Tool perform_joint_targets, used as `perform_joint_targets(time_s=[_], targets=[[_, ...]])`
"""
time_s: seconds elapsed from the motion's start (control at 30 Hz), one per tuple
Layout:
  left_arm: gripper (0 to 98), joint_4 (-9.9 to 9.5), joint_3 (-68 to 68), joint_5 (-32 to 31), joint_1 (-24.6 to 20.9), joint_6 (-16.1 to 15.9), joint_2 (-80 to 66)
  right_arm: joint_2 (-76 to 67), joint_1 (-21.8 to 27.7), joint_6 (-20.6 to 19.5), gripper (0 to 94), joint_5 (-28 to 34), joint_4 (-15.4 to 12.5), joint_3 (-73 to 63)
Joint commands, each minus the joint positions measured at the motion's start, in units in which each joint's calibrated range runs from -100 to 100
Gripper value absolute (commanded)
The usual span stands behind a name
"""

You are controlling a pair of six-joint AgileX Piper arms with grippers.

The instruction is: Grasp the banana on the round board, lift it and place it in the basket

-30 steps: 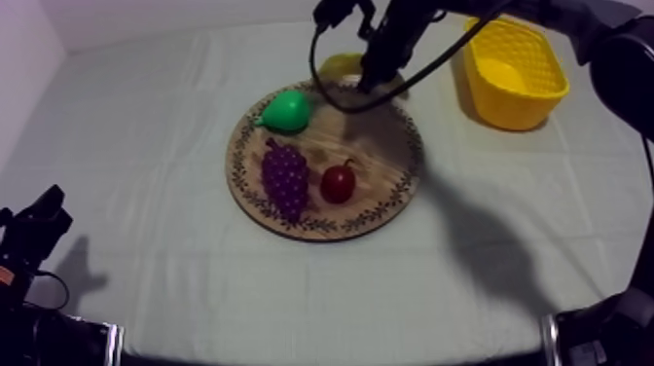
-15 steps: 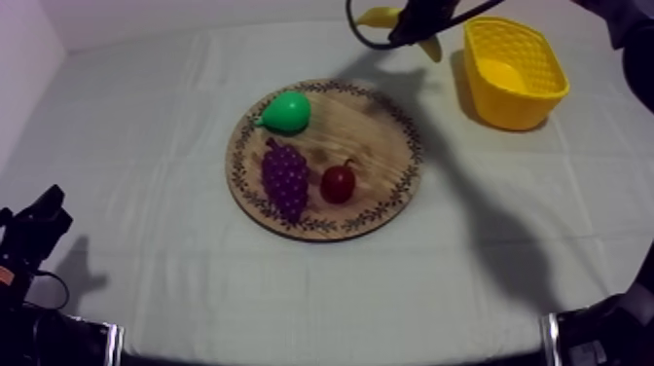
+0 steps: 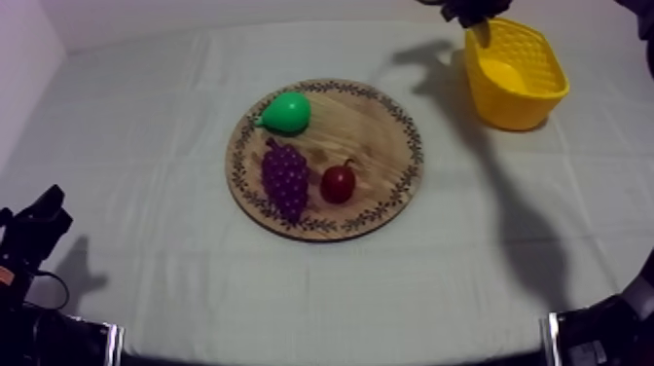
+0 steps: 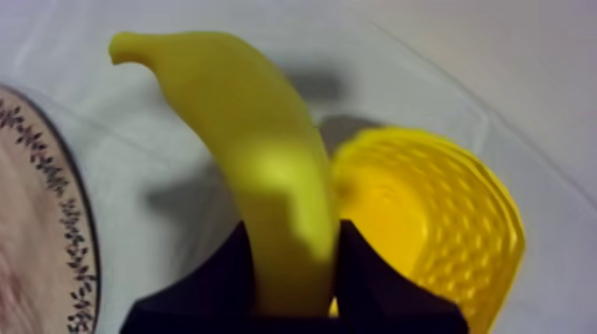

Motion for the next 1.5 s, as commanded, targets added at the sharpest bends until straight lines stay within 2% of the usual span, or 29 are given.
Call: perform_joint_targets(time_s=[0.0, 0.63, 1.17, 1.27, 1.47], targets=[[0.1, 0.0, 0.02, 0.04, -0.01, -0.01, -0.03, 0.37, 1.63, -0.24, 15.6, -0.5, 0.2, -0.27], [0.1, 0.0, 0.02, 0.04, -0.01, -0.02, -0.03, 0.6, 7.45, -0.68, 14.4, -2.51, 0.45, 5.43], [0.1, 0.0, 0.02, 0.04, -0.01, -0.01, -0.03, 0.06, 8.01, -3.26, 14.1, -6.91, 2.22, 17.05], [0.1, 0.0, 0.02, 0.04, -0.01, -0.01, -0.03, -0.29, 7.93, -3.5, 16.8, -7.29, 2.29, 17.92], [0.1, 0.0, 0.02, 0.04, -0.01, -0.01, -0.03, -1.18, 7.89, -4.05, 28.2, -7.94, 2.3, 18.83]])
